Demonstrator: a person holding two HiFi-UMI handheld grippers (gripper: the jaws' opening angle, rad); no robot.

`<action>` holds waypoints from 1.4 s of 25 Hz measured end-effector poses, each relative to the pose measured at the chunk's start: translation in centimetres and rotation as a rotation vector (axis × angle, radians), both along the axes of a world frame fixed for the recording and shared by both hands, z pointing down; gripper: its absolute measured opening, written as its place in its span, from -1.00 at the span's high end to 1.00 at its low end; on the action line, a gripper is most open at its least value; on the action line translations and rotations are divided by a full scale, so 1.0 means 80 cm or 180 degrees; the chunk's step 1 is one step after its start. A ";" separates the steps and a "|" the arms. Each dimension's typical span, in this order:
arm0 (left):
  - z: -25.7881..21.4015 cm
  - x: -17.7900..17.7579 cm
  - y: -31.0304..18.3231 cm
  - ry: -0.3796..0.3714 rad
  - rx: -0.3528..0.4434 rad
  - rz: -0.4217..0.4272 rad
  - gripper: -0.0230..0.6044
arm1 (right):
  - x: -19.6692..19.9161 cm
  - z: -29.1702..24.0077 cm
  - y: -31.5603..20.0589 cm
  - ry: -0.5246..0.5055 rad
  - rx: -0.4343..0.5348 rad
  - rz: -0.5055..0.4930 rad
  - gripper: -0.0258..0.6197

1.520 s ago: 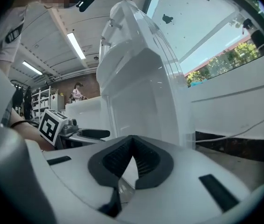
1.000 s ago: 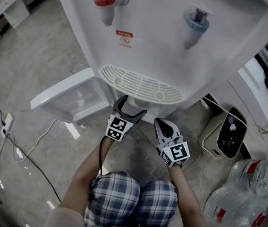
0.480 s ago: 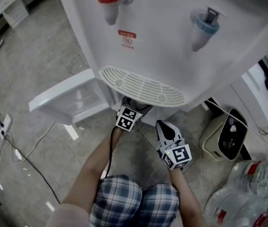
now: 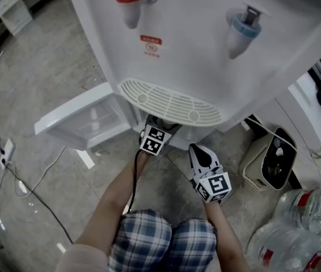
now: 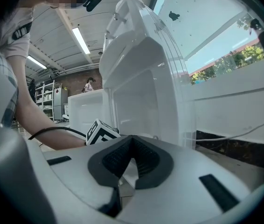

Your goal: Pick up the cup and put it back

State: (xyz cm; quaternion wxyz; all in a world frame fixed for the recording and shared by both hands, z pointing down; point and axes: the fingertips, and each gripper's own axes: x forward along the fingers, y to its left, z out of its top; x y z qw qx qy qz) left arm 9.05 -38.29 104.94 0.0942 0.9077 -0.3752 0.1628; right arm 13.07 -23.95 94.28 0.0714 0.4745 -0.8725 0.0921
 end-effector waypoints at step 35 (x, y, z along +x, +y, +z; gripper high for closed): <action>-0.166 -0.083 0.169 0.0367 0.0449 0.0270 -0.42 | -0.007 -0.011 -0.003 -0.0080 0.0092 -0.0030 0.87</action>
